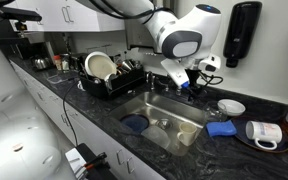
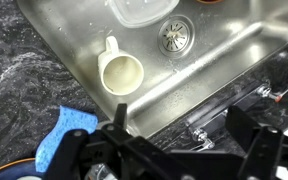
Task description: Open the tap
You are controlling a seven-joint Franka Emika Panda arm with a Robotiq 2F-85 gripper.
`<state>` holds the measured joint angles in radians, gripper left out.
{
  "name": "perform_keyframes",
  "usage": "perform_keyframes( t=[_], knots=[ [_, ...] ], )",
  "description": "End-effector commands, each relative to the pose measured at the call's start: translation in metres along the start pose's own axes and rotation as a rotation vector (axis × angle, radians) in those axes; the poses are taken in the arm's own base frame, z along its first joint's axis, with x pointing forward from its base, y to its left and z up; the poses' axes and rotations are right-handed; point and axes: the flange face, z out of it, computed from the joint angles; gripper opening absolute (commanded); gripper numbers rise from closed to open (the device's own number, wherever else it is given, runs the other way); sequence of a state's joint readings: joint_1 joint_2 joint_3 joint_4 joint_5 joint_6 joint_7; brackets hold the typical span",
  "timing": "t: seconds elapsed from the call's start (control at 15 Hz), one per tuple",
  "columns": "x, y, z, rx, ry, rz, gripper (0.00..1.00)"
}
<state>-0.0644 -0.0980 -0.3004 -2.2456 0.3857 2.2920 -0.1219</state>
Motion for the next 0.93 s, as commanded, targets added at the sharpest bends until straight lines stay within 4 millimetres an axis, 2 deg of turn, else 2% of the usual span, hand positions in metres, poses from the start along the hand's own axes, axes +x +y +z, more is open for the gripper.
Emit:
perform_keyframes(
  t=[0.0, 0.2, 0.27, 0.4, 0.73, 0.87],
  knots=[
    [0.029, -0.028, 0.008, 0.003, 0.028, 0.200, 1.00],
    [0.040, -0.069, 0.003, -0.018, 0.107, 0.329, 1.00],
    [0.027, -0.052, 0.001, -0.005, 0.069, 0.261, 1.00],
    [0.028, -0.064, 0.001, -0.006, 0.075, 0.265, 1.00],
    [0.030, -0.055, -0.001, -0.009, 0.078, 0.271, 1.00],
    [0.040, -0.056, 0.007, -0.034, 0.074, 0.431, 1.00]
  ],
)
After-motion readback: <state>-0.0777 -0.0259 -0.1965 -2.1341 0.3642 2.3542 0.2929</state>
